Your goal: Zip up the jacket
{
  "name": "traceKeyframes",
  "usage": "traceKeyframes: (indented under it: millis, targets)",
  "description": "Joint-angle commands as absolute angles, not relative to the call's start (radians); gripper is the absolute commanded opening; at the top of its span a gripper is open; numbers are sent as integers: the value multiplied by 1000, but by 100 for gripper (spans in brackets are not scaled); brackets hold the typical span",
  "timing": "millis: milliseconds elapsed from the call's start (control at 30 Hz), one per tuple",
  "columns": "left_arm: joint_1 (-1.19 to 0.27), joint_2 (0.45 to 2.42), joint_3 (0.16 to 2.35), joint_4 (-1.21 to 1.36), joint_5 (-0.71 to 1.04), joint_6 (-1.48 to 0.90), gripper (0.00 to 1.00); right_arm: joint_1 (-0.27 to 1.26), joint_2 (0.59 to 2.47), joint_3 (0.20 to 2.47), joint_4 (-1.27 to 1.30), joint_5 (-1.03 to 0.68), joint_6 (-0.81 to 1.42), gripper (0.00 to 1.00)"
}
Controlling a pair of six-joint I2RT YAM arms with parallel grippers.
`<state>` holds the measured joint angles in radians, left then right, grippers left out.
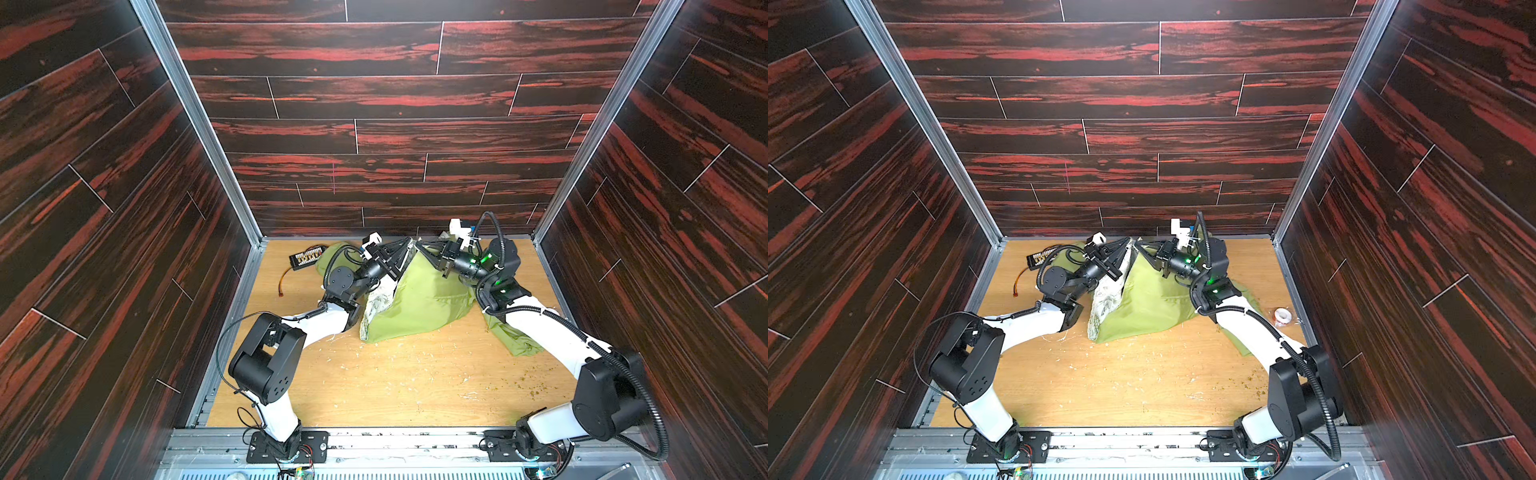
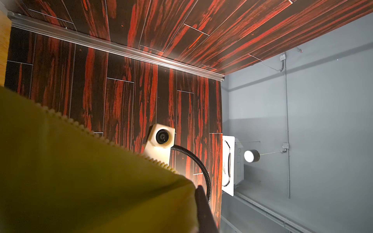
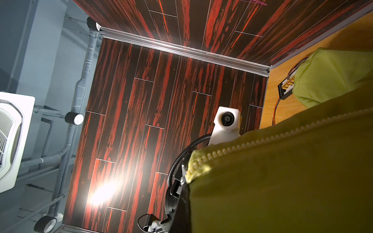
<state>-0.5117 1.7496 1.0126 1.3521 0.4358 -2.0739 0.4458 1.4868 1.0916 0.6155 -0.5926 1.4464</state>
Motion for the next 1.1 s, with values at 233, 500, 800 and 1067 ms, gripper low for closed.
traceKeyframes:
  millis: [233, 500, 800, 1067]
  targets:
    - [-518, 1732, 1050, 1410, 385, -2223, 0, 445, 1517, 1045, 613, -759, 1505, 7]
    - [-522, 1741, 1055, 1410, 386, -2223, 0, 437, 1514, 1036, 648, -760, 1525, 1]
    - [-526, 1746, 1056, 1410, 404, -2233, 0, 424, 1503, 1009, 664, -762, 1530, 0]
    - [-526, 1746, 1027, 1410, 428, -2228, 0, 426, 1519, 1039, 625, -821, 1502, 0]
